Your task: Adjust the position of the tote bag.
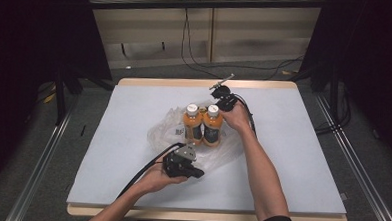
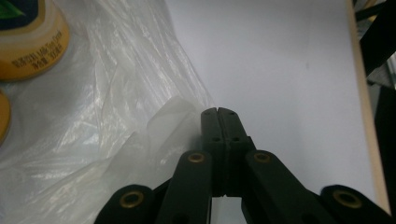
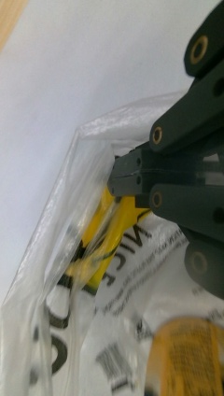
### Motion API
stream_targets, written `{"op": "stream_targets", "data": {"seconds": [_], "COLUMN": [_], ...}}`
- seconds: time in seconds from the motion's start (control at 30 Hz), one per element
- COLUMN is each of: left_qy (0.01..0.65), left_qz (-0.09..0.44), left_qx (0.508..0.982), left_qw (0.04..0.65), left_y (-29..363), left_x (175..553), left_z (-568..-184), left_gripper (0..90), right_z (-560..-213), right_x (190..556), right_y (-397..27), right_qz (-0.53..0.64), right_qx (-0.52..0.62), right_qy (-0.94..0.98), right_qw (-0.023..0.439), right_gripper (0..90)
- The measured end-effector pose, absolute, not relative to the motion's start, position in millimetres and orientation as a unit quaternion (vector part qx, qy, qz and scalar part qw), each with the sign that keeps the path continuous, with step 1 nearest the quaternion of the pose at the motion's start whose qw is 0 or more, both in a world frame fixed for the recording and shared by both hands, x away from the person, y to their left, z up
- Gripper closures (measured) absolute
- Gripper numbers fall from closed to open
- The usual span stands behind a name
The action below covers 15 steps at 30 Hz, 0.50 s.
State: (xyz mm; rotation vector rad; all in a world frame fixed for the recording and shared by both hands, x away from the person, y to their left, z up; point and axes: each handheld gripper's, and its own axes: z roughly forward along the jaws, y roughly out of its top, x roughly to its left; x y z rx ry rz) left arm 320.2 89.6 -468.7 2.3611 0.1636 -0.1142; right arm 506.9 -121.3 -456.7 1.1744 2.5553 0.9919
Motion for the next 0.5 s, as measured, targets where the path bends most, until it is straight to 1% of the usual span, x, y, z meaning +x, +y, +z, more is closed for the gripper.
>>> {"op": "stream_targets", "data": {"seconds": [0.23,0.33,0.43,0.5], "left_qy": [0.079,0.086,0.092,0.097], "left_qz": [-0.049,-0.040,-0.036,-0.025], "left_qx": [0.904,0.903,0.895,0.896], "left_qw": [0.416,0.420,0.436,0.432], "left_y": [96,100,103,104], "left_x": [322,322,322,323], "left_z": [-463,-459,-456,-454], "left_gripper": [90.0,90.0,88.5,88.1], "right_z": [-443,-439,-427,-424], "right_x": [498,494,484,482], "right_y": [-136,-141,-149,-150], "right_qz": [0.372,0.389,0.402,0.406], "right_qx": [0.383,0.387,0.379,0.376], "right_qy": [0.842,0.833,0.829,0.828], "right_qw": [0.080,0.075,0.084,0.088], "right_gripper": [90.0,90.0,90.0,90.0]}}
